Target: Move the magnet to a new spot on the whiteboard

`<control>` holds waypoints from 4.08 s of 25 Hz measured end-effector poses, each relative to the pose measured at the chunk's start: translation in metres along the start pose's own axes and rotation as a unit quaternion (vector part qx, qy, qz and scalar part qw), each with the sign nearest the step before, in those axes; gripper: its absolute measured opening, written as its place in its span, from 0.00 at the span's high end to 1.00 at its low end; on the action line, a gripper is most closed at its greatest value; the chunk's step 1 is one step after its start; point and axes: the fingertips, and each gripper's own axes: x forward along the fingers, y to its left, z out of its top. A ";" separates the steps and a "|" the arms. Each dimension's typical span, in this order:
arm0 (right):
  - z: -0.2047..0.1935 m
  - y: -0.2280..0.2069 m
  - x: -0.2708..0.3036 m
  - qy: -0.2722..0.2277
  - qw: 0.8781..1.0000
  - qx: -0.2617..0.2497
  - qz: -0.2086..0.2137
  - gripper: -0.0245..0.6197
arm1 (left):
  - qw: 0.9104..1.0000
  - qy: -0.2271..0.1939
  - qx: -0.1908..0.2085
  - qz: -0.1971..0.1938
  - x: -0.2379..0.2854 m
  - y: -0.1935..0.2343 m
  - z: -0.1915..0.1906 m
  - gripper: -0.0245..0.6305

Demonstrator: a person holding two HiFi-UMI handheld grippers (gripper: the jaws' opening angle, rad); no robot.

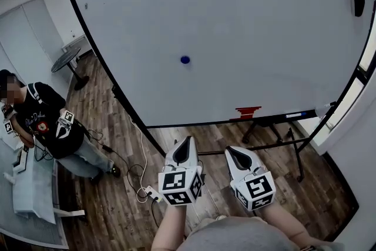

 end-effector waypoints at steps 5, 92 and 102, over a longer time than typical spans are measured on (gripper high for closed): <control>0.001 -0.009 0.014 0.003 1.000 -0.001 -0.013 0.96 | 1.000 -0.001 0.017 -0.010 0.033 0.010 0.026 0.96; -0.012 -0.082 0.121 0.016 0.990 0.017 0.136 0.96 | 0.985 -0.090 0.028 0.142 0.116 0.067 0.104 0.78; -0.010 -0.044 0.133 0.026 0.989 0.008 0.146 0.96 | 0.982 -0.094 0.017 0.162 0.082 0.109 0.105 0.78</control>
